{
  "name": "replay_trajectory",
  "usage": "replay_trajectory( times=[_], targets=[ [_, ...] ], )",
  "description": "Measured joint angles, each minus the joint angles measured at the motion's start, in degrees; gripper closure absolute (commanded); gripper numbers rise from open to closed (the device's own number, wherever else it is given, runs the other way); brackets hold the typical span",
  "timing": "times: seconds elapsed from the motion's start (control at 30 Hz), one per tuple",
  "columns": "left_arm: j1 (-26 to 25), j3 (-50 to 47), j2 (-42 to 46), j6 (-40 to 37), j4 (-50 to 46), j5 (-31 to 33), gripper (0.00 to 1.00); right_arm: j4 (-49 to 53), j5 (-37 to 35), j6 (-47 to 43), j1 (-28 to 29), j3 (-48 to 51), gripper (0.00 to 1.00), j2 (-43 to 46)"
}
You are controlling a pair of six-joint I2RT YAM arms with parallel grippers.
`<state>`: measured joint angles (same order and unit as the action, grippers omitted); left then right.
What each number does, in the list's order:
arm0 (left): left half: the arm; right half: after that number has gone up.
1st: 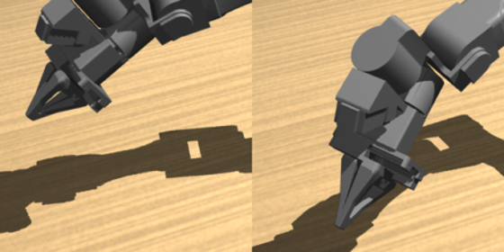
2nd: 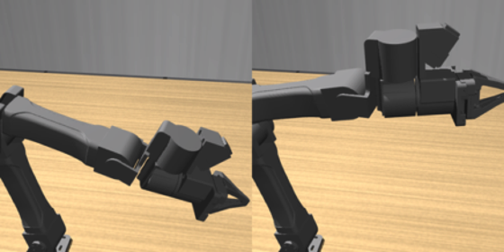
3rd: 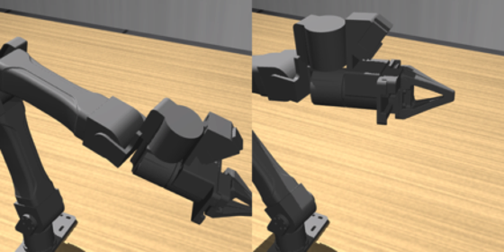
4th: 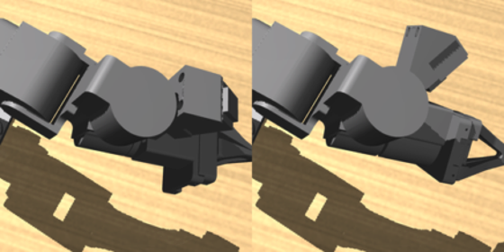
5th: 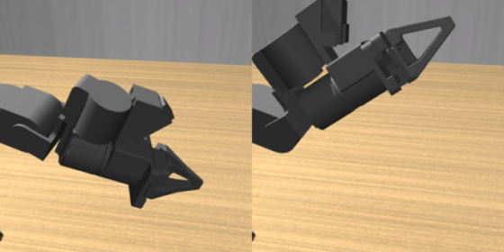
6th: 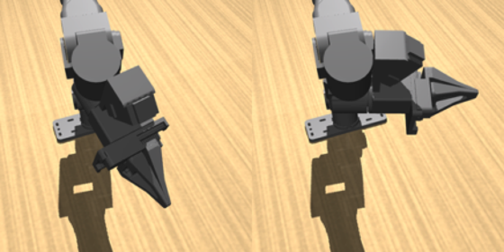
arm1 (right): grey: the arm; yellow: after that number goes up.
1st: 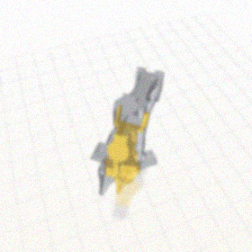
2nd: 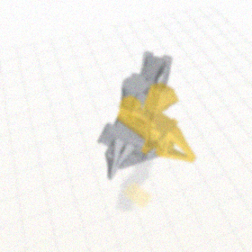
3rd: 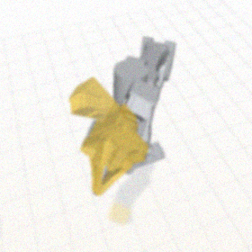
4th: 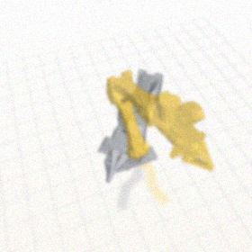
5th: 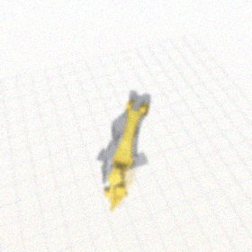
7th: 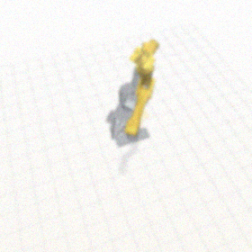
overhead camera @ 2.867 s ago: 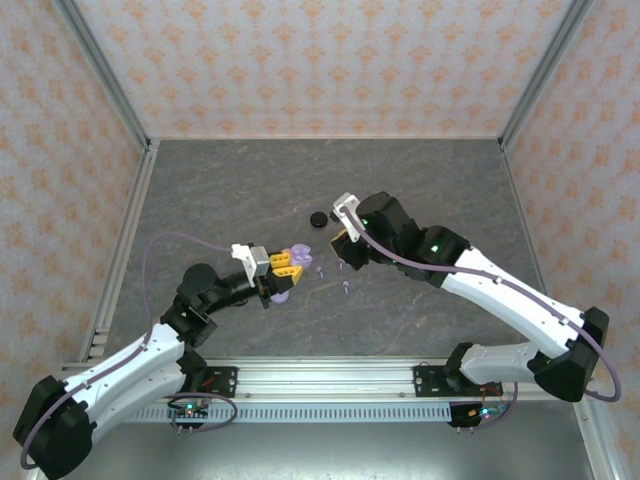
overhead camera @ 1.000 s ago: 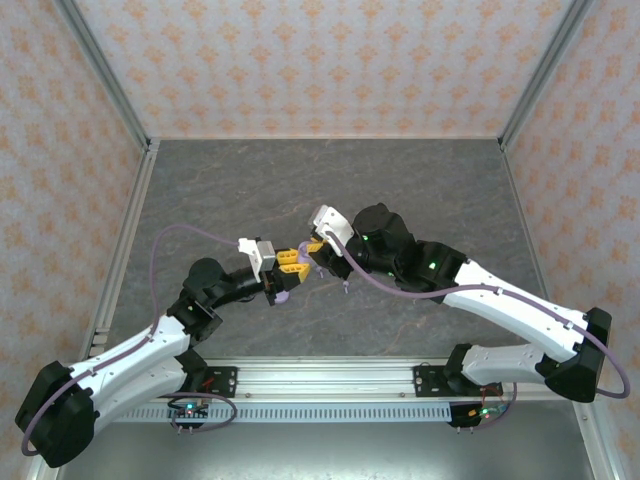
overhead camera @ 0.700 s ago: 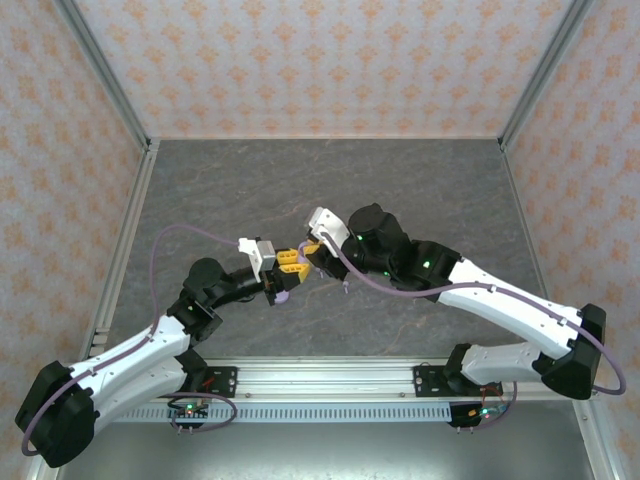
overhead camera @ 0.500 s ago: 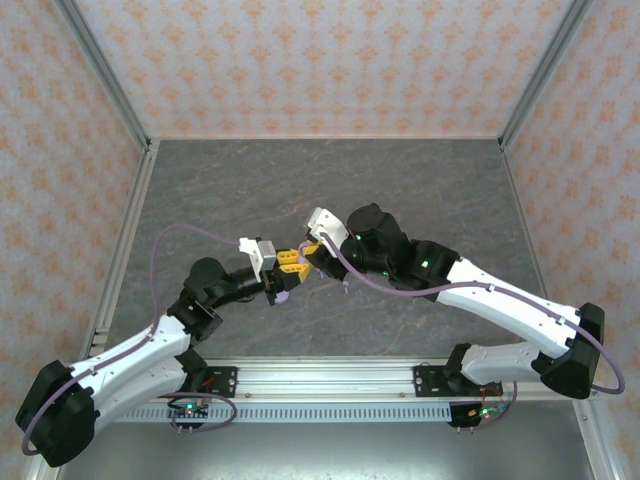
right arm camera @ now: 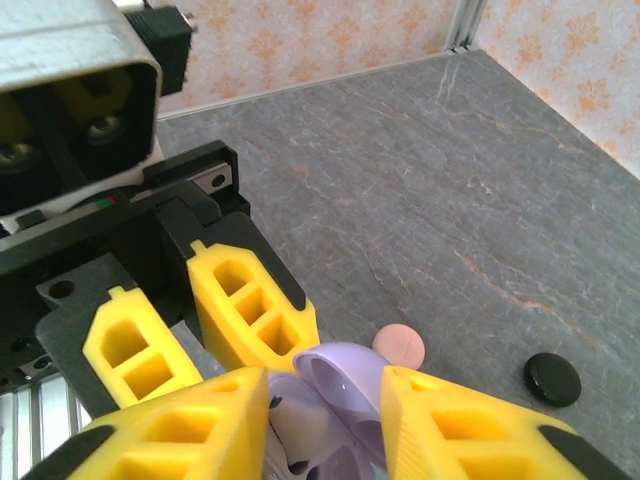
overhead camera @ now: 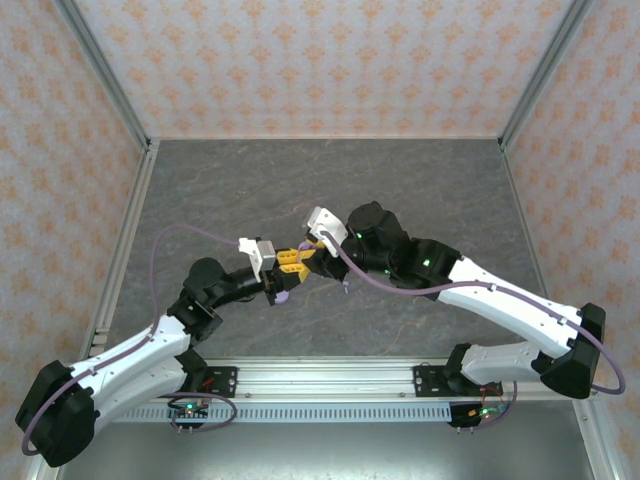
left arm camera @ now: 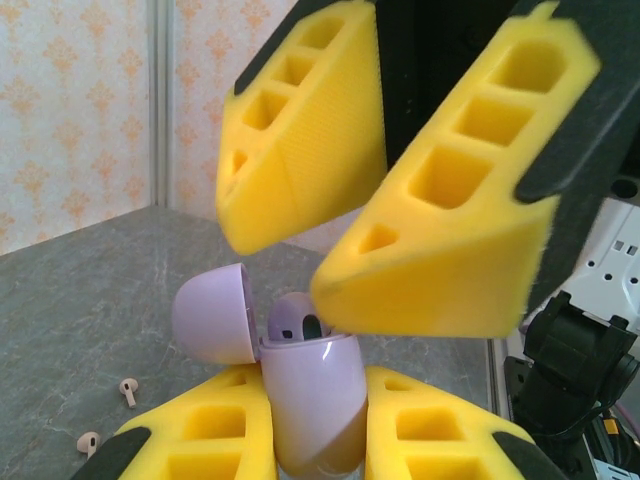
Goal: Insert wireless bluetooth earbuds into charging case
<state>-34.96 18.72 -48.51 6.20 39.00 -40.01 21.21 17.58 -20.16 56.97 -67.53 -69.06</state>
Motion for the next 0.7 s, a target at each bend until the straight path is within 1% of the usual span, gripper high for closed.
replay_trajectory(
  times=[0.13, 0.33, 0.43, 0.57, 0.7],
  targets=[
    [-0.31, 0.00, 0.00, 0.02, 0.35, -0.02, 1.00, 0.59, 0.28, 1.05, 0.00, -1.77, 0.51, -0.02],
    [-0.33, 0.00, 0.00, 0.00, 0.42, 0.00, 1.00, 2.29, -0.68, 3.78, 0.00, -6.58, 0.40, -0.11],
    [-0.35, 0.00, 0.00, -0.02, 0.55, 0.00, 1.00, 3.52, -1.46, 6.47, -1.03, -9.07, 0.38, -0.11],
    [-0.70, 0.00, 0.04, -0.04, 0.59, 0.00, 1.00, 5.62, -2.36, 12.15, -6.43, -9.68, 0.38, -0.11],
    [-0.68, 0.00, 0.85, -0.20, 0.59, 0.02, 1.00, 8.44, -3.54, 19.78, -14.14, -7.87, 0.42, -0.15]
  ],
)
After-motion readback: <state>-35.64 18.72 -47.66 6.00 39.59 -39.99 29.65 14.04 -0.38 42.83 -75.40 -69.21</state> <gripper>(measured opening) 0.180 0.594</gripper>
